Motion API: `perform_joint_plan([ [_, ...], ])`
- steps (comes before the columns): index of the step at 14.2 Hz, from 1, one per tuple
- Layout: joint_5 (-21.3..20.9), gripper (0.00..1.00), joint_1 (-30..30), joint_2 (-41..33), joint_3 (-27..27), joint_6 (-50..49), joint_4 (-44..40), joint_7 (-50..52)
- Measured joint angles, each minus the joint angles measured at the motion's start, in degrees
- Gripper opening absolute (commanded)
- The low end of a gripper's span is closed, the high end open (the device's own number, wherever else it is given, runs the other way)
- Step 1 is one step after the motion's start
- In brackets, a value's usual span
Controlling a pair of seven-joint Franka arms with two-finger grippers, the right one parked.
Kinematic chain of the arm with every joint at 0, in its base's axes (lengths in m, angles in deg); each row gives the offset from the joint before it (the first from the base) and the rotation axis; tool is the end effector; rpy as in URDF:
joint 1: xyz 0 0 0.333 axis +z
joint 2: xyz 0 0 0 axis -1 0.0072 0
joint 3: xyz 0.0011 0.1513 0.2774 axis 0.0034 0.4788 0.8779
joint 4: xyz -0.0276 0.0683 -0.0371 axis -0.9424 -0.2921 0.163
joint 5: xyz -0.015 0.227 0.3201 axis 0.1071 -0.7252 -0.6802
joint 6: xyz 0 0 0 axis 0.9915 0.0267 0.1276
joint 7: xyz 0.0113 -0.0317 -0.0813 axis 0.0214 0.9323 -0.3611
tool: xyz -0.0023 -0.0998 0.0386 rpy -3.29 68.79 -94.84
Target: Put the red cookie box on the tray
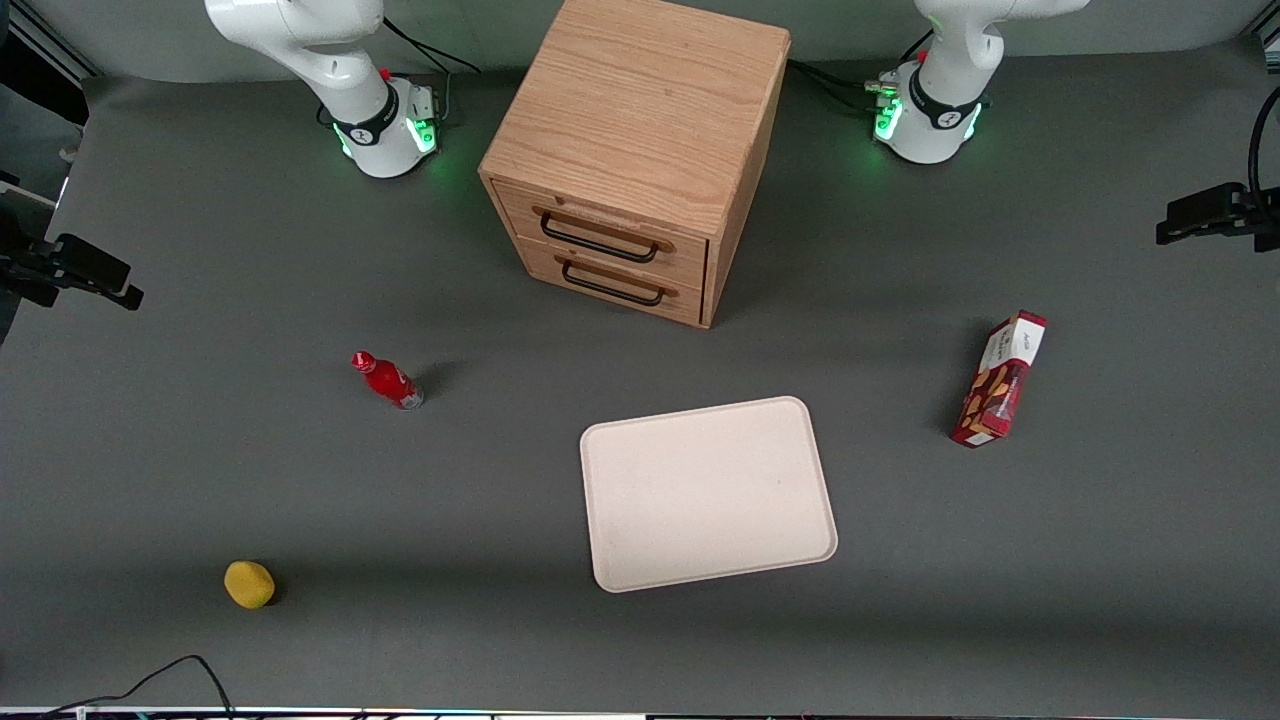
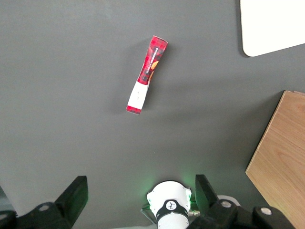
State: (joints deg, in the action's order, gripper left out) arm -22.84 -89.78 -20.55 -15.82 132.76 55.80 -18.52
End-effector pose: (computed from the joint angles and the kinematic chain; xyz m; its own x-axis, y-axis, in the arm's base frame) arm 0.5535 0.0342 0.6362 0.9616 -0.0964 -0.2569 -0.0909 -0.9953 0.0329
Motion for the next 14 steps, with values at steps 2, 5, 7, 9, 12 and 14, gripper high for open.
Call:
perform_joint_plan([
  [2,-0.01,1.0,-0.01,0.0,0.02,-0.4,-0.01,0.24],
  [5,-0.18,1.0,-0.01,0.0,0.07,-1.17,-0.01,0.46],
  [7,-0.57,1.0,0.02,0.11,0.43,0.06,2.01,-1.59],
  [9,-1.0,1.0,0.09,0.18,1.7,7.59,9.14,-8.99],
  [12,-1.0,1.0,0.51,0.82,3.39,25.89,26.0,-17.29],
  [14,-0.75,1.0,0.52,1.16,3.37,36.64,35.51,-18.43],
])
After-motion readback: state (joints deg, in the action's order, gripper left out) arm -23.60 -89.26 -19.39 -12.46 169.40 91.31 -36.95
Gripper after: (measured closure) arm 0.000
